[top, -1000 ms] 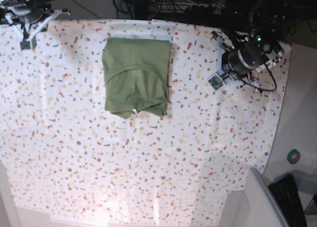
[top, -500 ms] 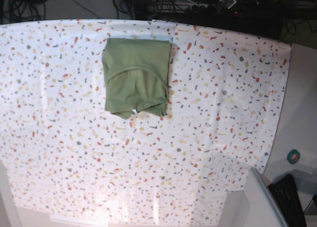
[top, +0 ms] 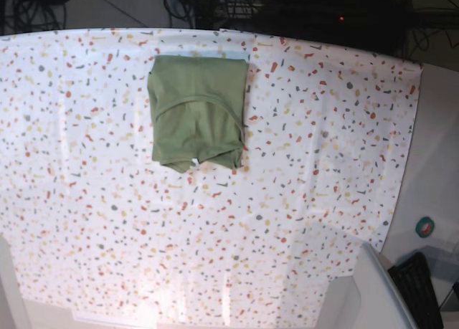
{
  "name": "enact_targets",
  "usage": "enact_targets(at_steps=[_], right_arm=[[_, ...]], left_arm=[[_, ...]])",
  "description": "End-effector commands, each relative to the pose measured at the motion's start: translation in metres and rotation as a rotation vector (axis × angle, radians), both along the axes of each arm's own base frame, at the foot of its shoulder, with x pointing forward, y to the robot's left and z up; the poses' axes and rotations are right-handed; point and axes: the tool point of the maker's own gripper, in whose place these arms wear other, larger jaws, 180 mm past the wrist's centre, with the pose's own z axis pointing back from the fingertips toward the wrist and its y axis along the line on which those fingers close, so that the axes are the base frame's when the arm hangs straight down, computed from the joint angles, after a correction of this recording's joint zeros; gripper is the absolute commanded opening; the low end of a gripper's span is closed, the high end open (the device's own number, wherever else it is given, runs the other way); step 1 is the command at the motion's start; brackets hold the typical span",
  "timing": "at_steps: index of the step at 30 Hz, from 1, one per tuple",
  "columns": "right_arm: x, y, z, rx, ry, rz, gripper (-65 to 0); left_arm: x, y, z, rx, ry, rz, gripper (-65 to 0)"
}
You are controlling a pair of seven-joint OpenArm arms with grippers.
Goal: Layout the t-shirt on the table in an organized manner, then fold the t-shirt properly
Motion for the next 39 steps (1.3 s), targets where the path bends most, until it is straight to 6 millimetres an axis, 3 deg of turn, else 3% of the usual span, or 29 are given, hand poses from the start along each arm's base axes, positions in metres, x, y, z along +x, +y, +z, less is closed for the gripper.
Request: enact_targets(at_steps=[1,7,11,17,25,28,33,39], right_arm=[[-0.003,-0.005,0.002,-0.009,-0.003,-0.007,-65.0],[0.001,0.009,-0.001,-0.005,-0.024,-0.094,-65.0],[-0.001,0.021,-0.002,0.005,-0.027,-0.138,-65.0],[0.015,0.032,-0.006,0.024,-0.051,-0.135,-65.0],[0.057,0.092,-0.014,0.128,-0.132,-0.159,-65.0],[0.061,0.103,-0.013,0.148,-0.145,-0.165,-65.0],[0.067,0.103,-0.014,0.15,-0.153,-0.165,-65.0],[0.066,0.1,-0.014,0.145,-0.154,-0.161,-65.0]], left_arm=[[0.024,0.003,-0.002,0.009,-0.078,-0.012,-65.0],[0.049,0.004,-0.008,0.076,-0.157,-0.134,-65.0],[0.052,0.003,-0.009,0.078,-0.161,-0.146,-65.0],[0.037,0.008,-0.009,0.092,-0.12,-0.144,-65.0],[0.027,0.013,-0.008,0.104,-0.098,-0.128,-65.0],[0.019,0.011,-0.007,0.099,-0.088,-0.126,-65.0],[0.01,-0.009,-0.008,0.07,-0.073,-0.117,-65.0],[0.0,-0.013,-0.007,0.063,-0.059,-0.116,-65.0]])
